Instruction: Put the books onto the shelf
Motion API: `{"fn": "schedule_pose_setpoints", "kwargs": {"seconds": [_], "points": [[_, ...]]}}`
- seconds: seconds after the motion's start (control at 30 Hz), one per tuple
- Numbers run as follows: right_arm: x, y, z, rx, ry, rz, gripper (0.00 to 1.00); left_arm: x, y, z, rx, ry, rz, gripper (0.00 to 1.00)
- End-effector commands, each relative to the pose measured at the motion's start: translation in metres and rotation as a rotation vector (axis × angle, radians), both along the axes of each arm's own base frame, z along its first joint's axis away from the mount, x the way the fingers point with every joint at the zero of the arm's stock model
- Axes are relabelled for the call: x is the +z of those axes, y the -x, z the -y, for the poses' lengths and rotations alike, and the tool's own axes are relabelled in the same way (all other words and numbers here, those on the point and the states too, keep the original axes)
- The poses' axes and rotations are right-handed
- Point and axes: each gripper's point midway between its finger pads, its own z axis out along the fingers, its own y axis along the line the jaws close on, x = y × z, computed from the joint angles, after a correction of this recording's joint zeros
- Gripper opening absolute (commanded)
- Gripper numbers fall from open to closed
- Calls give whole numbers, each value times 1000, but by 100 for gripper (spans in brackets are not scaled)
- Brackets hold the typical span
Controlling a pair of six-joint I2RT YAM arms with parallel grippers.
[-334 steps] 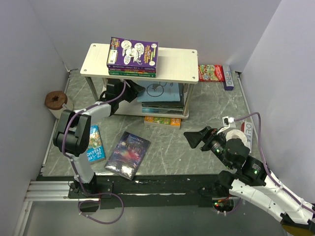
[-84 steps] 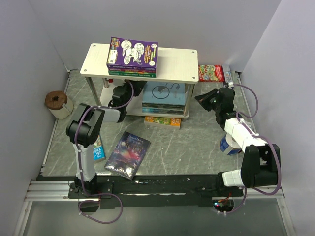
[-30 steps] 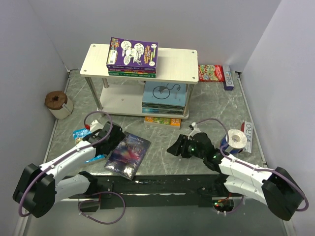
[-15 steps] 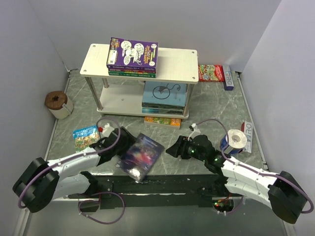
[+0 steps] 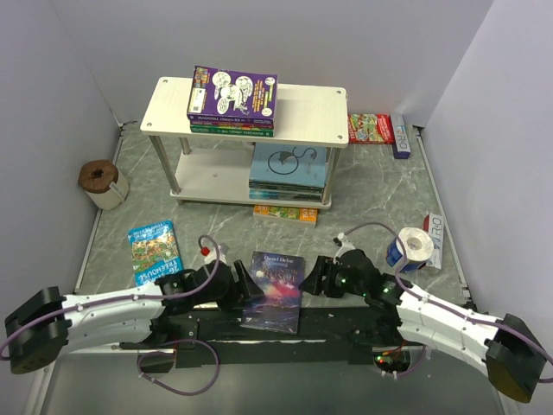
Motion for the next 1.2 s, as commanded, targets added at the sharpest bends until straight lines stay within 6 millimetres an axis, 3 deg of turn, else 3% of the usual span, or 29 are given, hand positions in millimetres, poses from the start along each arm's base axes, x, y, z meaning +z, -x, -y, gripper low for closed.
{"fn": "schedule_pose_setpoints", "kwargs": {"seconds": [0.0, 0.2, 0.37, 0.53, 0.63, 0.67, 0.77, 0.83, 0.87, 0.9, 1.0, 1.1, 1.13, 1.17], "points": [[-3, 29, 2, 51, -22, -88, 71, -36, 42, -31, -69, -98, -116, 86], [-7, 46, -7, 120, -63, -120, 71, -36, 69, -19, -184, 107, -123, 88], [-15, 51, -14, 149, -90, -137, 70, -40, 67, -18, -191, 185, -65, 86], [-19, 56, -21, 175, -139, -149, 68, -28, 65, -7, -232, 248, -18, 79], [-15, 57, -27, 199, -168, -145, 68, -23, 68, 1, -268, 280, -5, 67], [-16, 57, -28, 206, -168, -146, 66, -19, 69, 6, -297, 298, 4, 58], [-5, 57, -34, 243, -197, -117, 64, -17, 75, 13, -362, 306, 11, 47], [0, 56, -36, 263, -203, -92, 62, -3, 76, 24, -397, 364, 53, 43], [5, 56, -37, 271, -216, -75, 60, -4, 77, 26, -412, 364, 59, 34], [10, 55, -39, 277, -224, -60, 59, 12, 78, 33, -433, 429, 99, 28], [18, 55, -38, 293, -233, -27, 58, 28, 83, 39, -469, 499, 136, 3], [28, 53, -37, 299, -217, -1, 63, 54, 79, 47, -472, 576, 201, 1], [33, 52, -37, 298, -217, 9, 65, 50, 78, 47, -466, 550, 196, 1], [35, 49, -33, 274, -201, 16, 68, 71, 73, 52, -453, 589, 239, 1]]}}
